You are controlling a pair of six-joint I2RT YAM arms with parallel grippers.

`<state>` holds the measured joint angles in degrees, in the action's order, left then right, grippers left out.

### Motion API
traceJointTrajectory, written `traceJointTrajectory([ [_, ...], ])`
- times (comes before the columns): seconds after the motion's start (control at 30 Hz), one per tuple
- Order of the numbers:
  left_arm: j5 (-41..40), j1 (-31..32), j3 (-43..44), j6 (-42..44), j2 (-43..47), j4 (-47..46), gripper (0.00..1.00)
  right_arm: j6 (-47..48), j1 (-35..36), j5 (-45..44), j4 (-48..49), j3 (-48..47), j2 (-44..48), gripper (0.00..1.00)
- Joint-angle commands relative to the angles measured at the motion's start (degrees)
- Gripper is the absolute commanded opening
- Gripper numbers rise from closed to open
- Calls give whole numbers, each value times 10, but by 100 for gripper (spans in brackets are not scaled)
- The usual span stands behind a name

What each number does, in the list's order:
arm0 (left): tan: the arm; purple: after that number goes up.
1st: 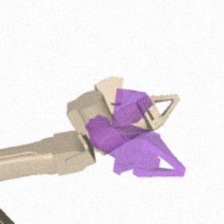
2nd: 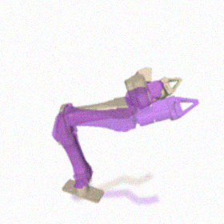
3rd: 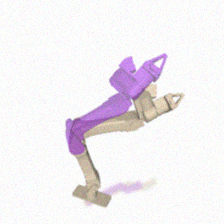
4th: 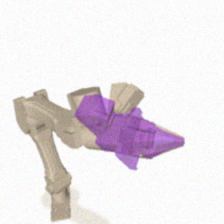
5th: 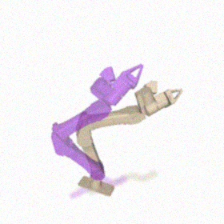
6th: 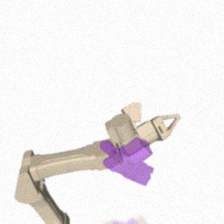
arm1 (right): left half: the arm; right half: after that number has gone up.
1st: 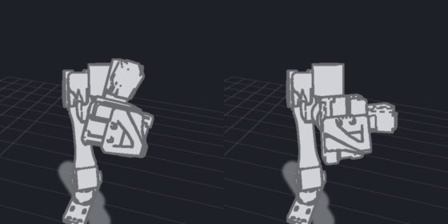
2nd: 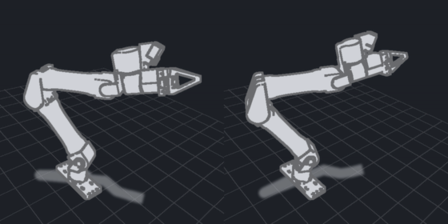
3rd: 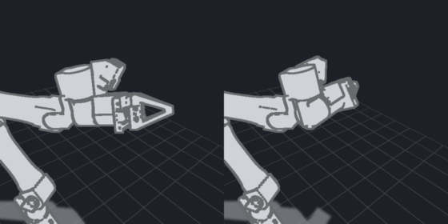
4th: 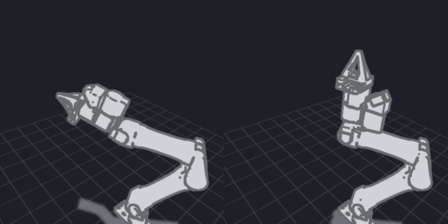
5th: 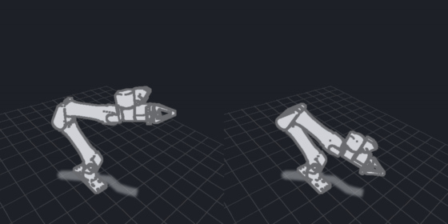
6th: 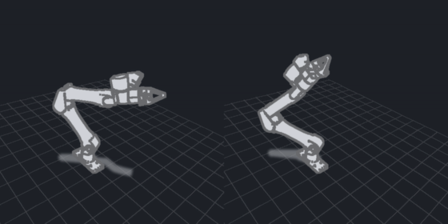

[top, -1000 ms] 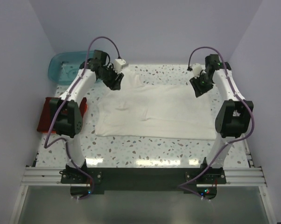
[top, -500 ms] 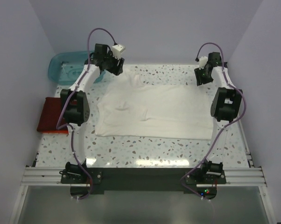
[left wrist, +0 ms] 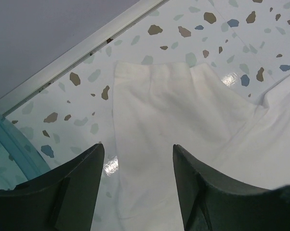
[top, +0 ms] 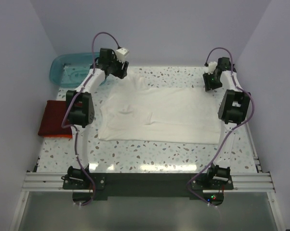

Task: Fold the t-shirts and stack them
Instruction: Fold the tshirt

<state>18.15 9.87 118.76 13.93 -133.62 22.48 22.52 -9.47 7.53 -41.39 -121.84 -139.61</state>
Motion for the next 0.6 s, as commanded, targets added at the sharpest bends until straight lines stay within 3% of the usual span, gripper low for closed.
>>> traceJointTrajectory([
  [0.0,-14,-9,6,-15,-10,-47,64,5,1,21,16,-6,-17,50],
  [0.13,-34,-10,9,-22,-23,-65,67,-5,-2,36,-12,-30,-40,44],
  [0.27,-43,-11,15,-29,-38,-79,69,-6,-10,46,-29,-42,-49,25],
  [0.47,-54,-11,51,-22,-79,-95,70,3,-11,48,-41,-38,-40,5],
  [0.57,-58,-11,79,-15,-104,-89,68,3,-12,47,-42,-30,-33,0],
])
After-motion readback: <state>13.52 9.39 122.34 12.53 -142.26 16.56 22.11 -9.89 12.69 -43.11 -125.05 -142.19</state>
